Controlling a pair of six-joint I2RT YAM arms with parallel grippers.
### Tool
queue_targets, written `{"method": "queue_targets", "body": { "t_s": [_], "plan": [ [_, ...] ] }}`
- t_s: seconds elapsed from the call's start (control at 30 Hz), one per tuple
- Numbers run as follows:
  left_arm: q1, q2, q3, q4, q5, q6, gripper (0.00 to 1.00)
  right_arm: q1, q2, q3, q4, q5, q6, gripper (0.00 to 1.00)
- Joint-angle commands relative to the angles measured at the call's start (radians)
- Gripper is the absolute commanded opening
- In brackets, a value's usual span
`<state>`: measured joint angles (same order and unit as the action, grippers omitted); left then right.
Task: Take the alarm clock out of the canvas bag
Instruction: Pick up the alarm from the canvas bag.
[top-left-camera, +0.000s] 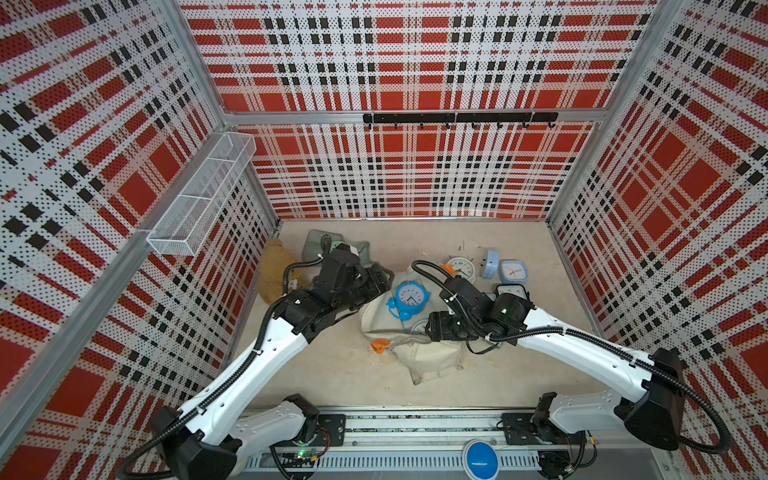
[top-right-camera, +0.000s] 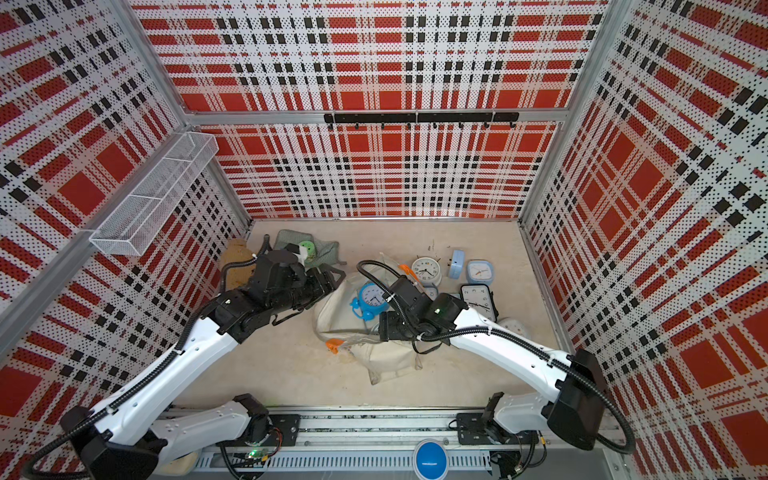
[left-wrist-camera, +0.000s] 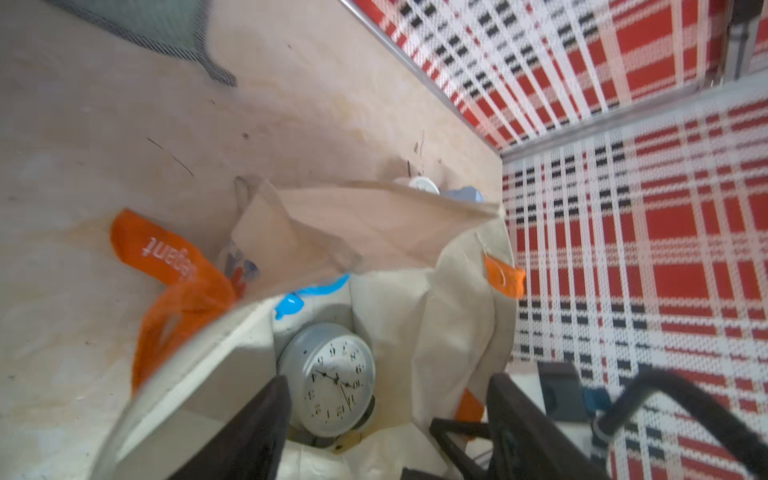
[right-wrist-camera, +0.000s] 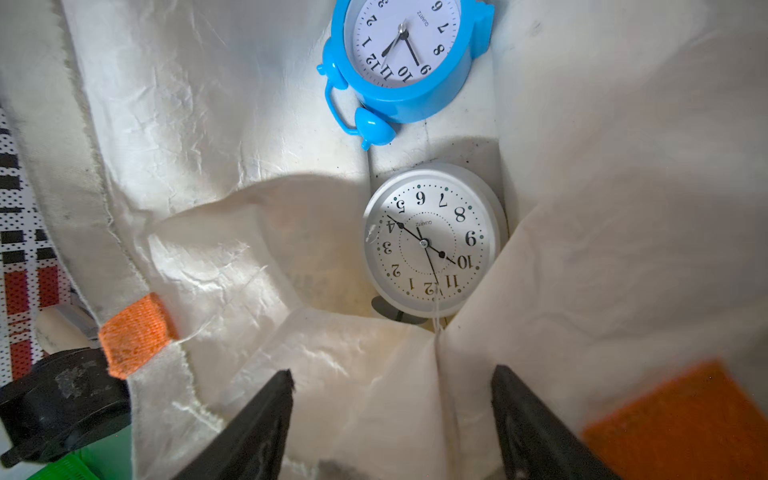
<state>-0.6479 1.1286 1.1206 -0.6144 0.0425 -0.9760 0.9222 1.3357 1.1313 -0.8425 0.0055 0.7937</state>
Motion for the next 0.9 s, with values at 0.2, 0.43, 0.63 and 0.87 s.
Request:
{"method": "queue_targets", "body": {
  "t_s": [0.2,0.43,0.63,0.87],
  "plan": [
    [-0.13,0.144,-0.17,0.123,-0.09,-0.193,0.85,0.022,-0.045,-0.189,0.06,-0.091,0.106,0.67],
    [-0.118,0.273,-0.28,0.361,-0.109,-0.191,0.94,0.031,-0.011,-0.249,0.076,-0.108,0.125,0.67],
    [-0.058,0.336,-0.329,0.535,-0.092,-0.161,0.98,0.032,0.019,-0.263,0.09,-0.123,0.13,0.67],
    [0.017,0.427,-0.333,0.705,-0.043,-0.112,0.99,0.031,0.038,-0.278,0.107,-0.136,0.125,0.67]
  ]
}}
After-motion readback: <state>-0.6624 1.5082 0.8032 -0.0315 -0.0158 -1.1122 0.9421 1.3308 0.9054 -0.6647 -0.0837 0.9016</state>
